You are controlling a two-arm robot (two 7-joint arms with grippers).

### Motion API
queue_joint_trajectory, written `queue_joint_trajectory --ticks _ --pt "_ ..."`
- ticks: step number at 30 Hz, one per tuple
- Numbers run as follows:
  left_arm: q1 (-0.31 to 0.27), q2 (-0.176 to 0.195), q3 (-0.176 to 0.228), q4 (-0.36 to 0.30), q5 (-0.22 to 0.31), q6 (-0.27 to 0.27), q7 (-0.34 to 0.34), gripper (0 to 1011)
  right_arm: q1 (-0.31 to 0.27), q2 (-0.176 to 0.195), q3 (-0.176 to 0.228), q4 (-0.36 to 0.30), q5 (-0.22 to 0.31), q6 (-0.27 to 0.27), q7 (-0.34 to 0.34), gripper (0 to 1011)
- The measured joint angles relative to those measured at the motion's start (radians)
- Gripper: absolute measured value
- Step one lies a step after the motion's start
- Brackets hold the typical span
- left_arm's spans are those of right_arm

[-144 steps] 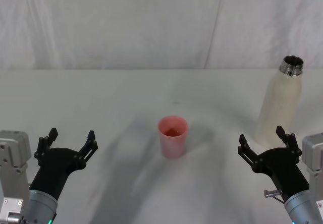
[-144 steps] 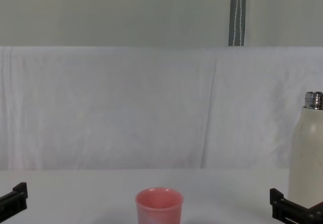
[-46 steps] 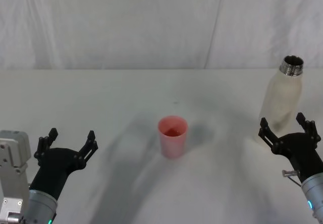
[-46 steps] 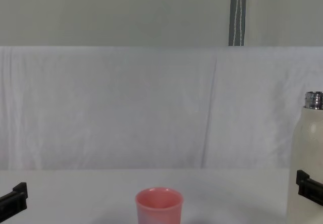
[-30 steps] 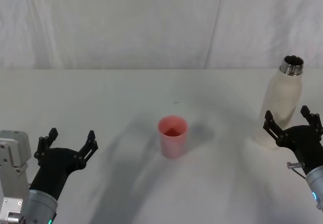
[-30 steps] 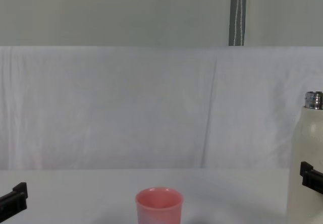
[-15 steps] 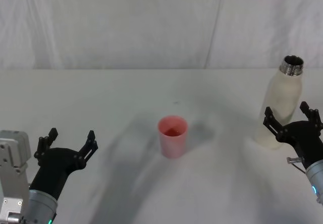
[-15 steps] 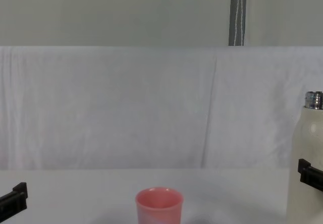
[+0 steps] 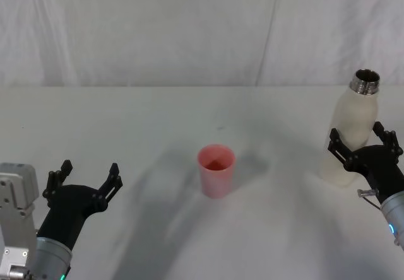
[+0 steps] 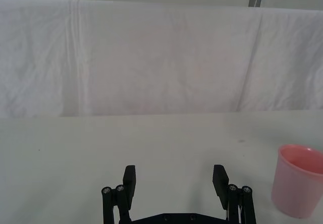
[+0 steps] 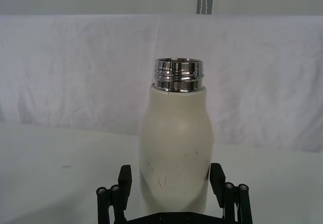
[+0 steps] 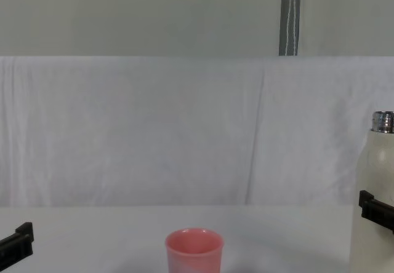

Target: Grasp the thermos with one hand and pour water into the cup lid.

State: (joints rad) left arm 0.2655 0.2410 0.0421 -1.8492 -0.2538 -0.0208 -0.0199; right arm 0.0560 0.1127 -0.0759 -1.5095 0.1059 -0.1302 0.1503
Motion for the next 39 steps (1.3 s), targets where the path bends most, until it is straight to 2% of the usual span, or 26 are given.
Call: queue_joint_trajectory --ticks 39 --pt "0.0 0.0 0.0 0.0 0.0 0.0 0.0 1001 0.107 0.009 -0.016 0.122 0.018 -0.015 0.025 1001"
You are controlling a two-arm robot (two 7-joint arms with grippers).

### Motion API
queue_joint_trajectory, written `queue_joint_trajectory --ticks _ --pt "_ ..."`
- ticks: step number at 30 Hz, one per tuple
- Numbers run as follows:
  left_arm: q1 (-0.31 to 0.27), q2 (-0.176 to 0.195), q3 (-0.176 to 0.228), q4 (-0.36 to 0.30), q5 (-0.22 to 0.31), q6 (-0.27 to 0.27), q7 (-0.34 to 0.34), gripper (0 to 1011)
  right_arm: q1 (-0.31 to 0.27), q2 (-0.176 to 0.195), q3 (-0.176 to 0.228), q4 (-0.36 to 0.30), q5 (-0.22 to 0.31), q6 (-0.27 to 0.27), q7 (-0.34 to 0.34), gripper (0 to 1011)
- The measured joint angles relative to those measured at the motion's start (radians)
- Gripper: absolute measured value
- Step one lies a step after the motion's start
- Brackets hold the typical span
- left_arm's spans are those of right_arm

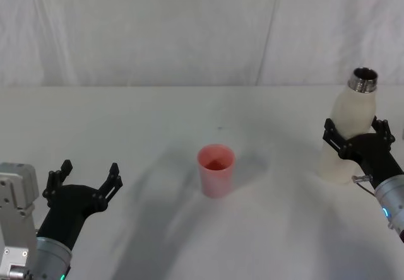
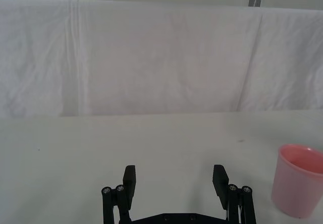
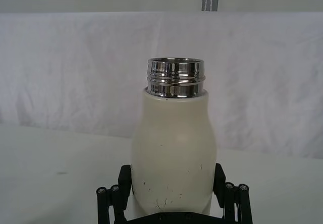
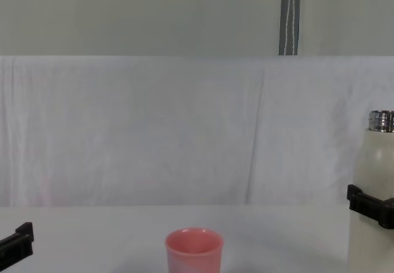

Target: Grasp the thermos with one hand and pour water into the cup lid.

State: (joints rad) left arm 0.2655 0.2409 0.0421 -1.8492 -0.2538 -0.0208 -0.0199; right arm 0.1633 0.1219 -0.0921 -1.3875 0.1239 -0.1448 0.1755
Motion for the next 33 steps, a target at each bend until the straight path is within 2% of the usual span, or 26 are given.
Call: queue_joint_trajectory --ticks 12,16,25,33 --pt "0.0 0.0 0.0 0.0 0.0 0.0 0.0 1001 0.002 0.0 -0.001 0.003 0.001 0.001 0.001 1001" --pt "0.0 0.0 0.0 0.0 0.0 0.0 0.0 1001 0.001 0.0 0.0 0.002 0.001 0.001 0.001 950" --pt "0.0 0.0 0.0 0.0 0.0 0.0 0.0 1001 0.0 0.0 0.0 0.0 0.0 0.002 0.0 950" --pt "0.0 0.0 0.0 0.0 0.0 0.0 0.0 1001 -0.051 0.015 -0.007 -0.076 -0.016 0.011 -0.006 950"
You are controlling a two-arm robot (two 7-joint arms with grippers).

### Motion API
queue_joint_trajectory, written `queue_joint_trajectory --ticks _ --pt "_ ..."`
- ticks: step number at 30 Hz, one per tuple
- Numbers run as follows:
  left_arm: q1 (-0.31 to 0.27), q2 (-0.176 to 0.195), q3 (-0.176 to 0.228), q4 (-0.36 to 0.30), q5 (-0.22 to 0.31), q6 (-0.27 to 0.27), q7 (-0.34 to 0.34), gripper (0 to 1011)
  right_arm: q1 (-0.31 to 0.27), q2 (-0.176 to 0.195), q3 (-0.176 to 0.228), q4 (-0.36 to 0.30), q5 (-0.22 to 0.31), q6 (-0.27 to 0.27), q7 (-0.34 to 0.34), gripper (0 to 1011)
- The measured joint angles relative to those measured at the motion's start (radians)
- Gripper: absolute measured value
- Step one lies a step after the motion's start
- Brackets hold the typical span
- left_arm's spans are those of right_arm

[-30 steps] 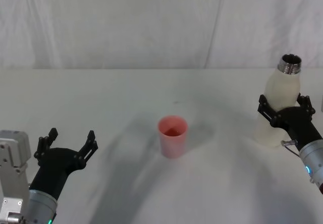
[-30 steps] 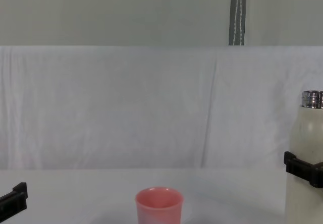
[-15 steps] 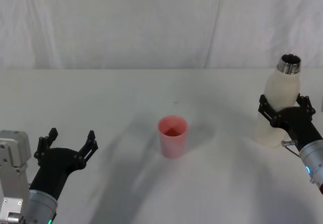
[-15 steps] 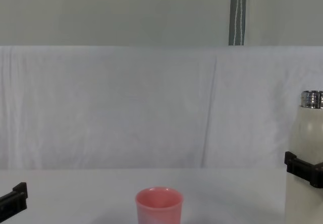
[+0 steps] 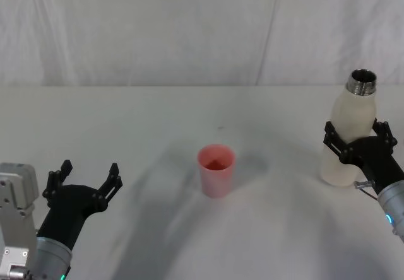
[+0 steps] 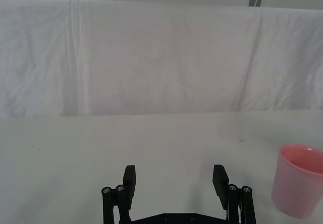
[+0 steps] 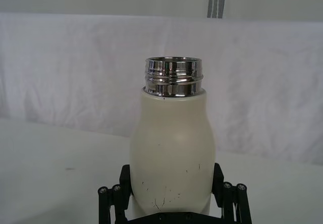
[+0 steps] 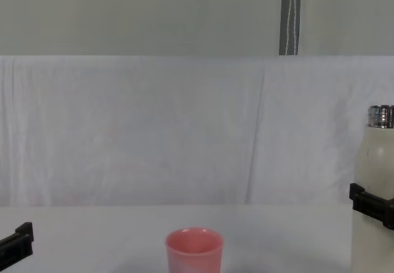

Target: Grasp the thermos with one hand and pour water into the cup lid.

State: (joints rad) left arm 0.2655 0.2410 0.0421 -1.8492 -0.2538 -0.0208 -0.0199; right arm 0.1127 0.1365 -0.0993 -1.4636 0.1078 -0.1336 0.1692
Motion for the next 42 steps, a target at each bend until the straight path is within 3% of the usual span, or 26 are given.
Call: queue_joint_trajectory --ticks 12,21,30,35,39,42 --pt "0.0 0.0 0.0 0.0 0.0 0.0 0.0 1001 -0.036 0.018 0.004 -0.072 -0.017 -0.002 -0.006 950" --pt "0.0 0.0 0.0 0.0 0.0 0.0 0.0 1001 -0.037 0.029 -0.017 -0.103 -0.121 0.005 -0.047 951" --pt "0.0 0.0 0.0 0.0 0.0 0.0 0.0 1001 -0.046 0.029 -0.01 -0.143 -0.112 0.006 -0.028 950" --pt "0.0 0.0 0.0 0.0 0.0 0.0 0.0 1001 -0.045 0.05 -0.031 -0.162 -0.168 0.016 -0.03 950" --pt "0.0 0.0 0.0 0.0 0.0 0.0 0.0 1001 -0.04 0.073 -0.056 -0.179 -0.242 0.032 -0.038 950" --pt "0.0 0.0 0.0 0.0 0.0 0.0 0.0 1001 -0.037 0.081 -0.066 -0.185 -0.264 0.039 -0.037 950"
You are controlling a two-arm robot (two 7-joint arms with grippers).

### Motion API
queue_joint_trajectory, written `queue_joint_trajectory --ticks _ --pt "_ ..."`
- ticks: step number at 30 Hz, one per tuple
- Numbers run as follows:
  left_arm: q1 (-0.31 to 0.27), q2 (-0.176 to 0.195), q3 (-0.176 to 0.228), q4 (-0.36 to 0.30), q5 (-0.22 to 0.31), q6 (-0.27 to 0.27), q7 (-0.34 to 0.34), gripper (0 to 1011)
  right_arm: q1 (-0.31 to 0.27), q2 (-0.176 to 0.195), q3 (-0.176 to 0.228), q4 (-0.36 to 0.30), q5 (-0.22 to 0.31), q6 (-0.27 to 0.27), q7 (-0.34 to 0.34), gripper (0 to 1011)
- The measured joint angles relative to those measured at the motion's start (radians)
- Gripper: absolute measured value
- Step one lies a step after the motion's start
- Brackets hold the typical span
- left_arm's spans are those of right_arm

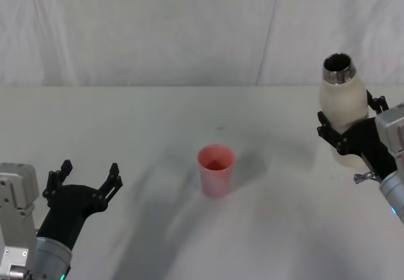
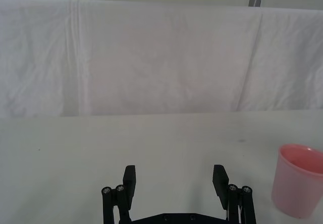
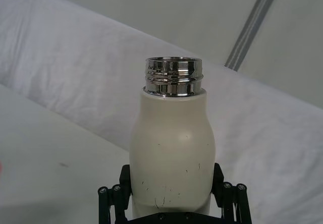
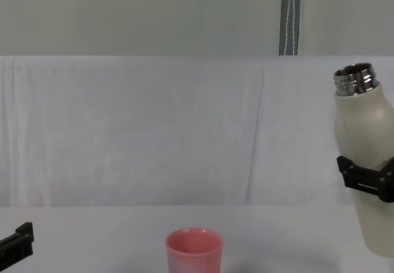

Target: Grasp the thermos with one hand and pour water into the cup lid.

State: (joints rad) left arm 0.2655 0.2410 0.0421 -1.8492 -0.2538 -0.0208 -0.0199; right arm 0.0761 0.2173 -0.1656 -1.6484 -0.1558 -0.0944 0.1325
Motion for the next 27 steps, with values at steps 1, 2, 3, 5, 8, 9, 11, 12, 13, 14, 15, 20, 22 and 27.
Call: queue_joint_trajectory --ticks 1,2,3,5,8,9,11,12,13,14,15,20,22,27 --pt "0.0 0.0 0.0 0.0 0.0 0.0 0.0 1001 0.001 0.001 -0.002 -0.001 -0.003 0.001 0.002 951" --pt "0.0 0.0 0.0 0.0 0.0 0.0 0.0 1001 0.002 0.001 -0.004 -0.002 -0.005 0.001 0.003 950" --pt "0.0 0.0 0.0 0.0 0.0 0.0 0.0 1001 0.004 0.001 -0.008 -0.003 -0.012 0.003 0.004 950" --pt "0.0 0.0 0.0 0.0 0.0 0.0 0.0 1001 0.007 0.0 -0.013 -0.003 -0.02 0.005 0.004 950" --pt "0.0 0.0 0.0 0.0 0.0 0.0 0.0 1001 0.014 -0.002 -0.021 -0.001 -0.026 0.005 0.006 950" --pt "0.0 0.0 0.0 0.0 0.0 0.0 0.0 1001 0.019 -0.002 -0.027 0.004 -0.032 0.003 0.007 950" --pt "0.0 0.0 0.0 0.0 0.0 0.0 0.0 1001 0.025 -0.001 -0.035 0.009 -0.041 0.002 0.011 950" --pt "0.0 0.0 0.0 0.0 0.0 0.0 0.0 1001 0.031 0.002 -0.046 0.013 -0.054 0.002 0.013 950" --pt "0.0 0.0 0.0 0.0 0.0 0.0 0.0 1001 0.033 0.003 -0.05 0.015 -0.06 0.002 0.013 950" --pt "0.0 0.0 0.0 0.0 0.0 0.0 0.0 1001 0.036 0.004 -0.055 0.017 -0.068 0.002 0.014 950" --pt "0.0 0.0 0.0 0.0 0.0 0.0 0.0 1001 0.039 0.006 -0.06 0.019 -0.073 0.003 0.014 950" --pt "0.0 0.0 0.0 0.0 0.0 0.0 0.0 1001 0.058 0.019 -0.094 0.028 -0.124 0.013 0.018 950" --pt "0.0 0.0 0.0 0.0 0.0 0.0 0.0 1001 0.067 0.031 -0.111 0.03 -0.16 0.021 0.018 951" --pt "0.0 0.0 0.0 0.0 0.0 0.0 0.0 1001 0.085 0.058 -0.151 0.03 -0.241 0.048 0.021 950"
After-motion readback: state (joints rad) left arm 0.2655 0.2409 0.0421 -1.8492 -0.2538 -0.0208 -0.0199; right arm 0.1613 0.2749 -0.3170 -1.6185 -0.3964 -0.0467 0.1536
